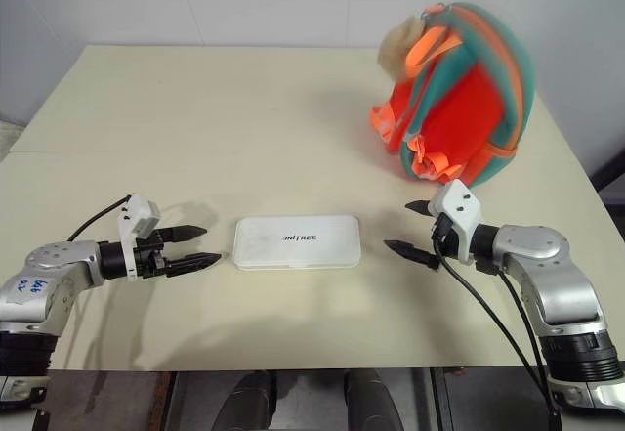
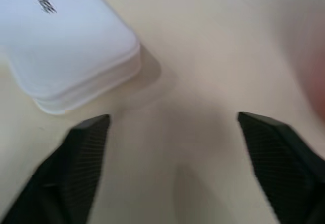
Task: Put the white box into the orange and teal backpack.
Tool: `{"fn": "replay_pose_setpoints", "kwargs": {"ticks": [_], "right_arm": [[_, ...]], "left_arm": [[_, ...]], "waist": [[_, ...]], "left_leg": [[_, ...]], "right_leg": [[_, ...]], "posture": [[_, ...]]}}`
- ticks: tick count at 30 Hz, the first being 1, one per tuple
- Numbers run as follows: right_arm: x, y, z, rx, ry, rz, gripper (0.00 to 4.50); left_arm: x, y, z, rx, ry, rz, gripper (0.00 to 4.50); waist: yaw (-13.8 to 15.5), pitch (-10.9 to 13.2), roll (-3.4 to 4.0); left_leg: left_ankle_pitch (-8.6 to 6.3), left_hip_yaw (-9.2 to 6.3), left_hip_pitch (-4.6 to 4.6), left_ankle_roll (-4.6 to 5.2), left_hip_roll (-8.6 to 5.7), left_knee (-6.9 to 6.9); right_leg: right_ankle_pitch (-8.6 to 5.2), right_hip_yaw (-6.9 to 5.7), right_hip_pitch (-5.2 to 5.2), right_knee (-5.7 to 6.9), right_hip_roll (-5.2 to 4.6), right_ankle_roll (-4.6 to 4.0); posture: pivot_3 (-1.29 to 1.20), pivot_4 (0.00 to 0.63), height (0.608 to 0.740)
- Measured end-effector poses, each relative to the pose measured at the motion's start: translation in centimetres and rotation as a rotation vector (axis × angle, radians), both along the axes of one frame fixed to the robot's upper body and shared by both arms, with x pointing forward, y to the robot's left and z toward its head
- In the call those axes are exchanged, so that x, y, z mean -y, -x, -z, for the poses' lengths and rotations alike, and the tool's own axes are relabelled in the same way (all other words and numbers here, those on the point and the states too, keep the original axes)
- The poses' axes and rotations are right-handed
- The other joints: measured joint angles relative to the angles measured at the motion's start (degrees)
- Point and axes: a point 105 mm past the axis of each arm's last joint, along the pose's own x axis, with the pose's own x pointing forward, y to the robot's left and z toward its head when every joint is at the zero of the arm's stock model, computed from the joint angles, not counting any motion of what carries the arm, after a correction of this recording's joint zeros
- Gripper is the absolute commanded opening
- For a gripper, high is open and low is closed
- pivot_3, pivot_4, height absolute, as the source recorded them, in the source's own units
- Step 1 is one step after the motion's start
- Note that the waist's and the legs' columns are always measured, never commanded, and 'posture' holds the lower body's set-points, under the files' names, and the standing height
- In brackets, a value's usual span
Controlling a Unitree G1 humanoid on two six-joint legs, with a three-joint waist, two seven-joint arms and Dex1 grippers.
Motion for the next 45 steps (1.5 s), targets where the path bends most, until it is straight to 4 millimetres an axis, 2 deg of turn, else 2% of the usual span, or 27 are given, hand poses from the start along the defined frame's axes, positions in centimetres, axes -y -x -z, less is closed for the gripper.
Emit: {"fn": "replay_pose_setpoints", "kwargs": {"ticks": [9,17,27,34,45], "right_arm": [[-2.1,1.6,-0.6,-0.142,-0.064,-0.07,4.5],[-2.9,2.0,1.5,-0.242,-0.008,-0.075,4.5],[-3.8,1.7,1.7,-0.238,0.01,-0.092,4.5],[-4.4,2.1,1.5,-0.252,-0.005,-0.144,4.5],[-4.4,2.0,1.3,-0.246,-0.015,-0.136,4.5]], "left_arm": [[0.7,0.8,-0.7,-0.216,0.166,0.036,4.49],[3.2,-0.2,-0.8,-0.315,0.28,0.077,4.49],[4.5,-0.9,-0.9,-0.457,0.328,0.087,4.49],[5.7,-1.6,-0.7,-0.491,0.349,0.129,4.49],[7.3,-2.0,-0.8,-0.596,0.413,0.145,4.49]], "waist": [[0.2,0.0,0.0],[0.3,0.0,-0.01],[0.4,0.0,0.0],[1.7,0.0,0.02],[1.8,-0.1,0.12]], "left_leg": [[-0.04,-0.01,-0.11,-0.04,0.0,-0.06],[-0.04,-0.02,-0.12,-0.04,-0.01,-0.05],[-0.03,-0.01,-0.1,-0.05,-0.04,-0.03],[-0.03,-0.02,-0.1,-0.05,-0.06,0.0],[-0.03,-0.04,-0.09,-0.05,-0.12,0.14]], "right_leg": [[-0.01,-0.02,-0.05,-0.16,-0.03,-0.01],[-0.01,-0.03,-0.06,-0.14,-0.02,-0.01],[-0.01,-0.03,-0.04,-0.14,-0.05,0.0],[0.0,-0.04,-0.01,-0.15,-0.05,0.01],[0.03,-0.05,0.1,-0.16,-0.1,0.07]], "posture": [[0.0,0.15,0.74],[0.0,0.15,0.74],[0.0,0.15,0.74],[0.0,0.15,0.74],[0.0,0.15,0.74]]}}
